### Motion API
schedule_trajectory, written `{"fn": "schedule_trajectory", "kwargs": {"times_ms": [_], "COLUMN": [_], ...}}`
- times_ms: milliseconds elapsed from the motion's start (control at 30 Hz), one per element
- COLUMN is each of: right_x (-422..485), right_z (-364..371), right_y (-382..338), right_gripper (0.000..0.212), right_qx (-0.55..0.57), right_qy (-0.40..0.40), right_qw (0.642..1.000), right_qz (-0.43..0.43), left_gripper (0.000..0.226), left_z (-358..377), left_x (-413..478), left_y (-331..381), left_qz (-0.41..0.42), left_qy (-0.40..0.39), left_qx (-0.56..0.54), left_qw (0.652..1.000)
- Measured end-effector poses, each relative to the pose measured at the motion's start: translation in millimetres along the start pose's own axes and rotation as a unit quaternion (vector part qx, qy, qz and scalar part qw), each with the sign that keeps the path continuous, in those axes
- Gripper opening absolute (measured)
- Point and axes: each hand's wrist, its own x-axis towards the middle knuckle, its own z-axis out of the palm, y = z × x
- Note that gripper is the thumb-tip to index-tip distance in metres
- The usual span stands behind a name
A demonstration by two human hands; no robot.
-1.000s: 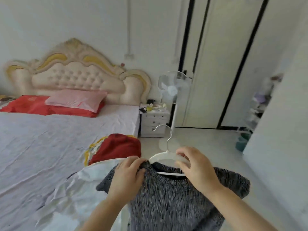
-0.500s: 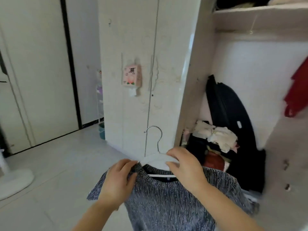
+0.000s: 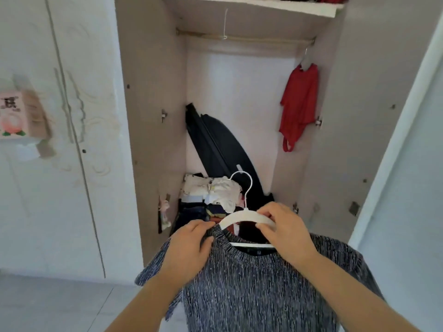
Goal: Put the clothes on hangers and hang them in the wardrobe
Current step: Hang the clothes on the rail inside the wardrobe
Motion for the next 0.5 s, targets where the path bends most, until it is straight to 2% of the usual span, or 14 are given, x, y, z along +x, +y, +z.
{"fn": "schedule_trajectory", "kwargs": {"times_ms": [233,400,500], "right_x": [78,139,180], "right_z": [-3,-9,-10], "right_y": [40,65,82], "right_gripper": [0.021,0.027,0.033], "right_qx": [-0.039,-0.052,-0.049], "right_qy": [0.029,0.028,0.055], "right_qw": [0.997,0.994,0.994], "right_qz": [0.063,0.094,0.085], "left_gripper": [0.035,0.035,0.035], "left_z": [36,59,76], "left_x": [123,202,253], "left_y": [-29,-41,-50], "left_qz": [0.086,0.121,0.132], "left_qy": [-0.044,-0.043,-0.033], "left_qx": [-0.035,-0.052,-0.053], "left_qw": [0.995,0.990,0.989]}}
